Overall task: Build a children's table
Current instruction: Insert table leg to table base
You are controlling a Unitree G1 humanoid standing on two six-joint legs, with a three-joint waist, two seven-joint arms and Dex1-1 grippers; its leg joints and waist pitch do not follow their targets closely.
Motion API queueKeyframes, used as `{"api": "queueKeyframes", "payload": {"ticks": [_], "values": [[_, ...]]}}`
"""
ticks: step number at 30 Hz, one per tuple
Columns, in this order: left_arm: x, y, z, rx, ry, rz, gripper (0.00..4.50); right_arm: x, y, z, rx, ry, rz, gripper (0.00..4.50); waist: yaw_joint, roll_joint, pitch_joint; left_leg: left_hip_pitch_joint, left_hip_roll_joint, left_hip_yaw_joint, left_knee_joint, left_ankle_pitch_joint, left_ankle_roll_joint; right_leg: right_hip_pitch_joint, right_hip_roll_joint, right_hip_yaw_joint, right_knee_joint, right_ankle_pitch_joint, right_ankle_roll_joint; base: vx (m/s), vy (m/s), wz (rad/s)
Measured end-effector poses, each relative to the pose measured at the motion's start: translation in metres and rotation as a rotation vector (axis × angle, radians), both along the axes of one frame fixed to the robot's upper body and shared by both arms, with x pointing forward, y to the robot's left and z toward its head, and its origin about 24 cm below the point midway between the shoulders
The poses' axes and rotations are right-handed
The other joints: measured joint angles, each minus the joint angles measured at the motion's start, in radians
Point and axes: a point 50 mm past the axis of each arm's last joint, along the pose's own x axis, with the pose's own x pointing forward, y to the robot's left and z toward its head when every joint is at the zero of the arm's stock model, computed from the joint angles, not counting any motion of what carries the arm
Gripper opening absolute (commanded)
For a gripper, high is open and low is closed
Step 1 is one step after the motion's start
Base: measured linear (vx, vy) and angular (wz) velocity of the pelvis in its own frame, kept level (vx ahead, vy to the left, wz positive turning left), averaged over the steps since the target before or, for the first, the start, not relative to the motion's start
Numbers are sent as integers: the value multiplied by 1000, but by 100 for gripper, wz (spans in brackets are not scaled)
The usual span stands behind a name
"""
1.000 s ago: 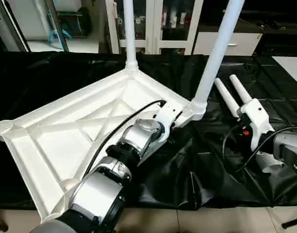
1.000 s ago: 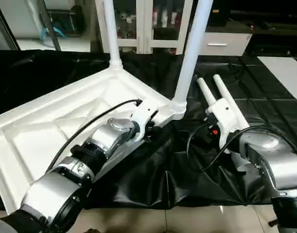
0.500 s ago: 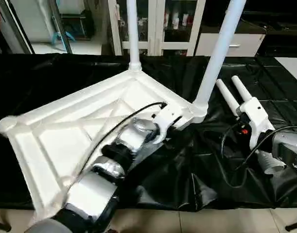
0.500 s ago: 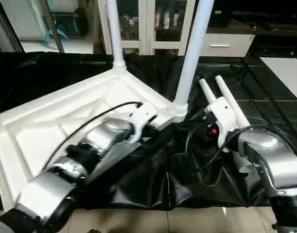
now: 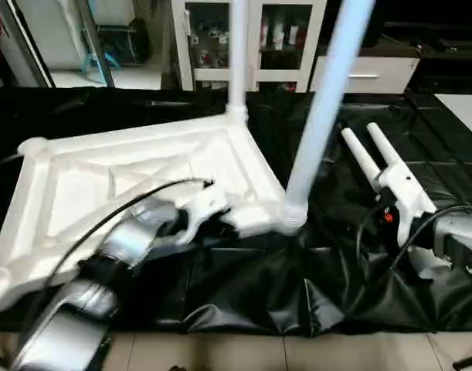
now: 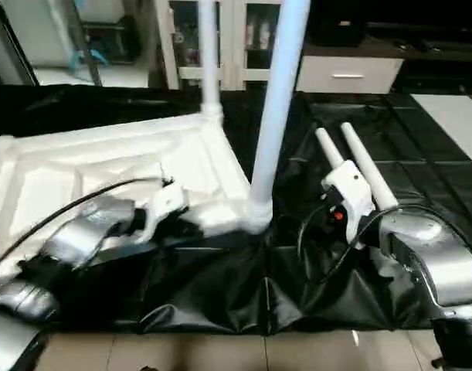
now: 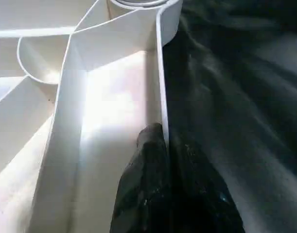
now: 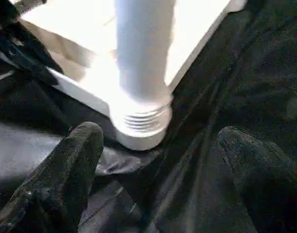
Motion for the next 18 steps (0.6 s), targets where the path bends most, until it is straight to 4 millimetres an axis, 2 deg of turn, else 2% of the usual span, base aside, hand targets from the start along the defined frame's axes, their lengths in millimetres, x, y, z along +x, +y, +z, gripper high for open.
{"api": "queueKeyframes", "payload": {"ticks": [4,8,9,10,18], "values": [[-15,6,2,11,-1,-42,2,-3,4,-4,1,11,39,412,-3,0,0,0,0,2,-4,0,0,-1,0,1,0,0,0,0,0,0],[-26,1,1,-9,3,-82,2,-4,6,-5,-1,7,52,412,4,0,0,0,0,2,-5,0,0,-1,0,0,0,-2,1,0,0,0],[-26,-1,1,-10,2,-83,47,-4,6,-5,1,6,59,412,5,0,0,-1,0,2,-5,0,0,-1,0,1,0,-2,1,0,0,0],[-26,-2,1,-12,4,-79,58,-4,6,-5,1,6,63,412,5,0,0,-1,0,2,-5,0,0,-1,0,1,1,-2,1,0,0,0],[-25,-18,1,-17,-46,-97,62,-4,7,-5,-4,5,74,412,-2,0,0,-1,-1,2,-3,0,0,0,0,3,1,-2,2,0,0,0]]}}
